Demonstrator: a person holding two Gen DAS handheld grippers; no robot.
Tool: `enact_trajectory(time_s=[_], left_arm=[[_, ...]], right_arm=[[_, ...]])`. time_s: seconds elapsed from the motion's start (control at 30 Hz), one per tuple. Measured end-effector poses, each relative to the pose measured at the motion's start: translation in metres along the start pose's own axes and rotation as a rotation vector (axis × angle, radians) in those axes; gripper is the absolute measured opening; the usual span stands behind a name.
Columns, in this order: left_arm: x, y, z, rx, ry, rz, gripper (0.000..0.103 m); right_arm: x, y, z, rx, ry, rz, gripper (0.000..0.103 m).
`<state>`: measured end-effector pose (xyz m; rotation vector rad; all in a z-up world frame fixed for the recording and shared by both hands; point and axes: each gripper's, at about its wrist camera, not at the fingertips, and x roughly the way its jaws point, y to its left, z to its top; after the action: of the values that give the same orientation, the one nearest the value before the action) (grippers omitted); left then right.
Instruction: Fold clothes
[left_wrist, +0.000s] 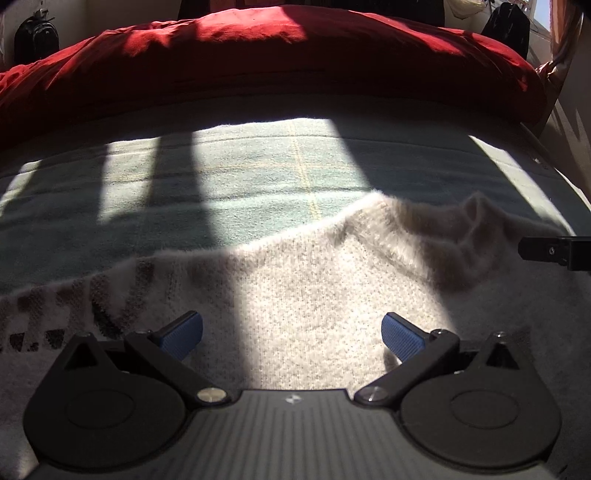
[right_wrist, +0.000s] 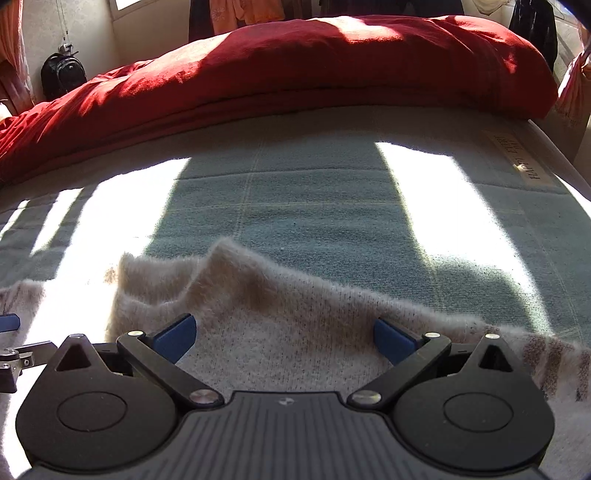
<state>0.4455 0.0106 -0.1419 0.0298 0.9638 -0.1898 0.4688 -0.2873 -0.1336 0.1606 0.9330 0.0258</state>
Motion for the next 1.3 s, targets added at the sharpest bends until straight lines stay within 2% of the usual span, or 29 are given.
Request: enact_trajectory(time_s=[0.1,0.27,0.33,0.43,0.53,0.67,0.77,0.87,1.07,1.2,1.3], left_arm=[[0.008,0.004,0.000,0.003,-0.003,-0.009,0.102],[0.017,0.008,0.005,-0.018,-0.008,-0.019,0.102],[0.018,0.009,0.007,-0.028,-0.009,-0.019,0.102],[0.018,0.009,0.006,-0.032,-0.010,-0.018,0.103],[0.019,0.008,0.006,-0.032,-0.010,-0.016,0.103],[0.019,0.008,0.006,-0.029,-0.010,-0.016,0.103],[0.019,0.008,0.006,-0.025,-0.013,-0.017,0.103],[0.018,0.008,0.006,-0.027,-0.016,-0.014,0.103],[0.009,0.004,0.005,-0.013,-0.042,0.017,0.102],[0.002,0.002,0.005,0.005,-0.062,0.022,0.102],[-0.001,0.001,0.003,0.011,-0.058,0.025,0.102]], right_arm=[[0.013,-0.006,0.003,0.041,0.000,0.010,0.103],[0.015,0.000,0.008,0.025,-0.014,-0.024,0.103],[0.004,0.010,0.011,0.005,-0.045,-0.032,0.103],[-0.011,0.025,0.014,-0.022,-0.084,0.007,0.103],[0.004,0.032,0.014,0.015,-0.030,0.074,0.103],[0.033,0.034,0.014,0.019,0.002,0.044,0.103],[0.030,0.038,0.018,-0.001,0.004,0.030,0.103],[0.007,0.034,0.017,-0.003,-0.030,0.046,0.103],[-0.017,0.004,0.002,0.046,-0.065,-0.105,0.103],[0.007,-0.019,-0.002,0.089,-0.026,-0.113,0.103],[0.011,-0.018,0.006,0.056,-0.042,-0.132,0.103]])
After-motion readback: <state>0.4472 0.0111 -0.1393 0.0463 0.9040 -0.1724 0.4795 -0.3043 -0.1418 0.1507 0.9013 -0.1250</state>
